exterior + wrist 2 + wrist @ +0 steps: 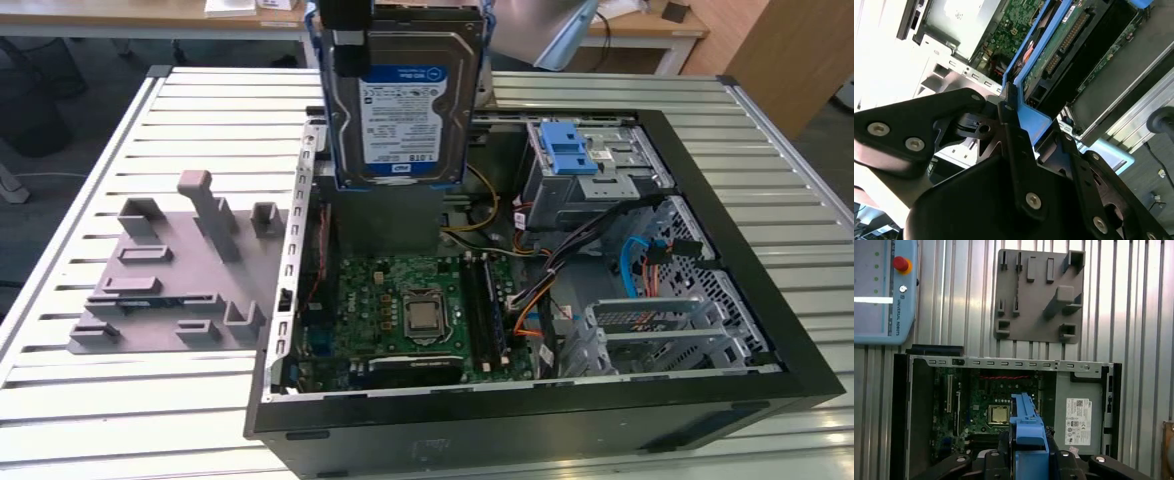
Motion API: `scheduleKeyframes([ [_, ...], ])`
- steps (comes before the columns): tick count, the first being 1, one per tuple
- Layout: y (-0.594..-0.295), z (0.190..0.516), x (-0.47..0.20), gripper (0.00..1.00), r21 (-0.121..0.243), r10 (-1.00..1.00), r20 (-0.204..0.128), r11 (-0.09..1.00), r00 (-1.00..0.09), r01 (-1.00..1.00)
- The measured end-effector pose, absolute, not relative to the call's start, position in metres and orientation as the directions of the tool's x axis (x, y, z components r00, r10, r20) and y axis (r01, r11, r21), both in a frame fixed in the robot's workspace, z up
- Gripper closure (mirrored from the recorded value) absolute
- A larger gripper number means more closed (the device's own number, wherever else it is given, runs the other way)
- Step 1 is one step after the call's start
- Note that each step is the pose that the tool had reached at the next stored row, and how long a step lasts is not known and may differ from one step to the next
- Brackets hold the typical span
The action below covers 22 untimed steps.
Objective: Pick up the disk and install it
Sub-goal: 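Pick up the disk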
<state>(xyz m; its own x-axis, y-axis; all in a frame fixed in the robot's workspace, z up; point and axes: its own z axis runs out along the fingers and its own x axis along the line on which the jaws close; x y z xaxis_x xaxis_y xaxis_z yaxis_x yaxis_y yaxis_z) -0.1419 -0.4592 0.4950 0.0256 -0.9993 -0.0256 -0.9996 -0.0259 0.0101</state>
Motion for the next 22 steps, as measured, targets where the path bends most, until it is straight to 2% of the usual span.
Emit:
scheduleKeyframes([
  [22, -0.459, 0.494, -0.09, 0.64, 0.01, -0.999, -0.026, -0.029, 0.028, -1.0],
])
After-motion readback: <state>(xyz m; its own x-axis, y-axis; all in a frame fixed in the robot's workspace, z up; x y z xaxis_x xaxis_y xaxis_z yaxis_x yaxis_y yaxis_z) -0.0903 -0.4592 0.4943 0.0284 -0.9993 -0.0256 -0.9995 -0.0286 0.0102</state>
